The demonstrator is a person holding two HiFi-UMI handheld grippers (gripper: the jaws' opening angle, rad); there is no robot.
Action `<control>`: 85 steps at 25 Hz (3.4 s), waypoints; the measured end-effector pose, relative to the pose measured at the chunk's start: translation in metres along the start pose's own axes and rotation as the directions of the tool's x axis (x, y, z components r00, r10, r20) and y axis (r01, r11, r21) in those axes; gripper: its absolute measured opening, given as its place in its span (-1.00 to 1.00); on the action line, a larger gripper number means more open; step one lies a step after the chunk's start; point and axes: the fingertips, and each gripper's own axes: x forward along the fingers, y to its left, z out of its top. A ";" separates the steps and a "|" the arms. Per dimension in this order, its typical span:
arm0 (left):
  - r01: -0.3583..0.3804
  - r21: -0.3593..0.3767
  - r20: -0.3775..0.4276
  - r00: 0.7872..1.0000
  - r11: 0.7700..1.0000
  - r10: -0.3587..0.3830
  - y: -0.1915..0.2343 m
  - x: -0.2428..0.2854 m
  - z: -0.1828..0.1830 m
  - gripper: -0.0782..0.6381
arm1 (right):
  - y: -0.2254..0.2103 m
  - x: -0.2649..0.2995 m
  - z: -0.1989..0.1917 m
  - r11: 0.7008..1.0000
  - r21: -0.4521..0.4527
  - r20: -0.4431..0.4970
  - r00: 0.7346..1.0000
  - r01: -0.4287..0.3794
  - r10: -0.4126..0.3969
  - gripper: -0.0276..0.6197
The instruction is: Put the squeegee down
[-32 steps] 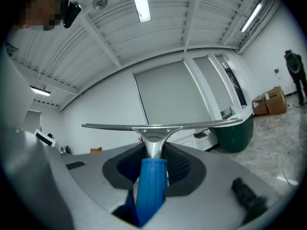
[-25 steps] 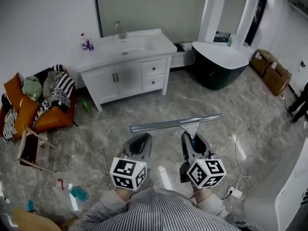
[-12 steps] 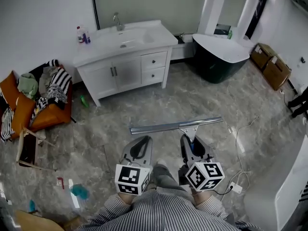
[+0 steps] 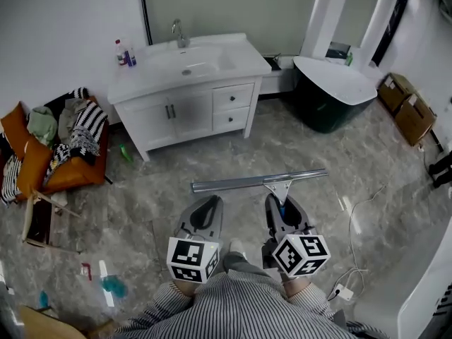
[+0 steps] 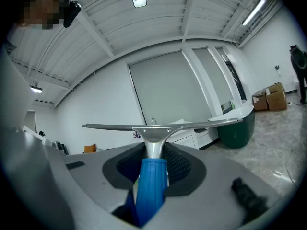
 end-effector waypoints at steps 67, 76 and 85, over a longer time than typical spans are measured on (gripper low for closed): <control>0.037 -0.055 0.023 0.999 0.998 -0.036 0.251 0.472 0.129 -0.70 | -0.164 0.490 0.150 0.999 0.031 0.018 1.000 0.014 -0.015 -0.55; 0.054 -0.074 -0.020 0.998 0.996 -0.056 0.272 0.494 0.117 -0.70 | -0.169 0.522 0.140 0.998 0.052 -0.008 0.999 0.038 -0.038 -0.55; 0.069 -0.085 -0.046 0.996 0.994 -0.073 0.278 0.524 0.111 -0.70 | -0.181 0.549 0.135 0.998 0.047 -0.045 0.998 0.036 -0.034 -0.55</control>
